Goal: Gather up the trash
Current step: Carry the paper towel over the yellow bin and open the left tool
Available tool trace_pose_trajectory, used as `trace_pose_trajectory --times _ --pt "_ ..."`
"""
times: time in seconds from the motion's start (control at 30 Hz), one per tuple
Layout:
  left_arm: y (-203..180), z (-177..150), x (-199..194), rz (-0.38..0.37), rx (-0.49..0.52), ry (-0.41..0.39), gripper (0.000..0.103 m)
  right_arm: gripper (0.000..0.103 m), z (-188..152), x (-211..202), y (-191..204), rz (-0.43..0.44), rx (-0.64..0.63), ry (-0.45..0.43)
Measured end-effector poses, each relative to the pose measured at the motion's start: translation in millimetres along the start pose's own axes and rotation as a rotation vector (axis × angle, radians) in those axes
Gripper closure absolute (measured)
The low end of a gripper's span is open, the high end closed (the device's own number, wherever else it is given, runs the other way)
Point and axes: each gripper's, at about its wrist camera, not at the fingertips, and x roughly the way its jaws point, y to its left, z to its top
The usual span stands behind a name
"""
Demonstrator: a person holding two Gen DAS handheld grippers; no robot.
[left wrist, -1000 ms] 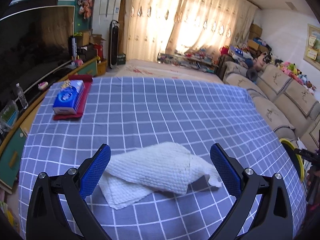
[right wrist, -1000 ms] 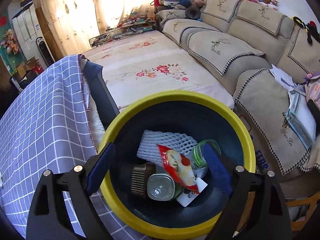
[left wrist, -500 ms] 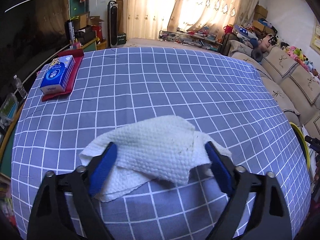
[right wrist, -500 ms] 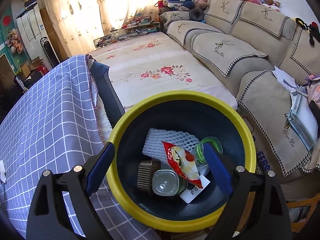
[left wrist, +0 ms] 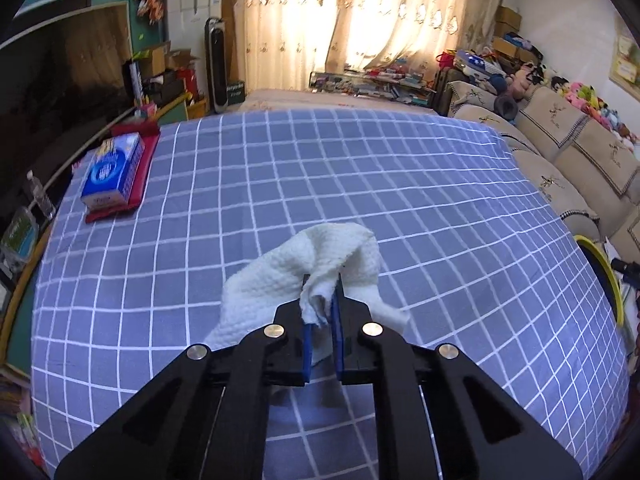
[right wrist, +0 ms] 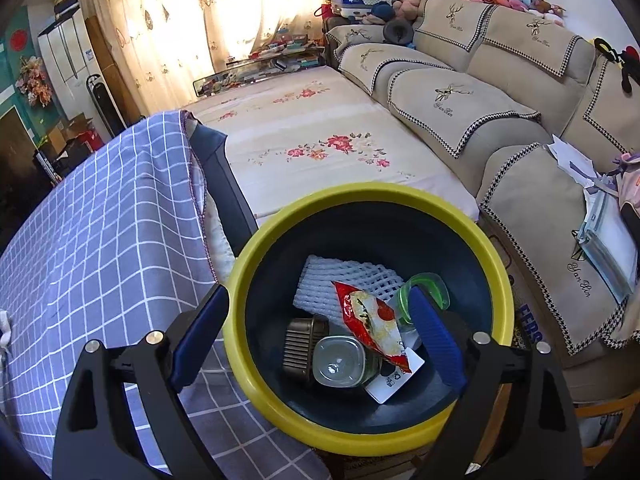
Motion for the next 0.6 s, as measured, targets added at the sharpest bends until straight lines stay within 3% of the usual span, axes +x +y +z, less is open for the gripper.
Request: trace_pose_trajectory --times 0.17,0.27,0.6 --pt "-35 5 -24 -0.036 0.071 -0.052 0.095 0.017 -2 -21 -13 -0.02 -0.004 -0.045" --pt "-69 10 -36 -0.117 0.108 -0.053 0.095 0.016 -3 -31 -26 -0.037 0.007 -0.066" --pt "-257 29 -45 -0.375 0.376 -0.016 0.094 0.016 -15 -60 -95 -0.087 0.072 -0.123"
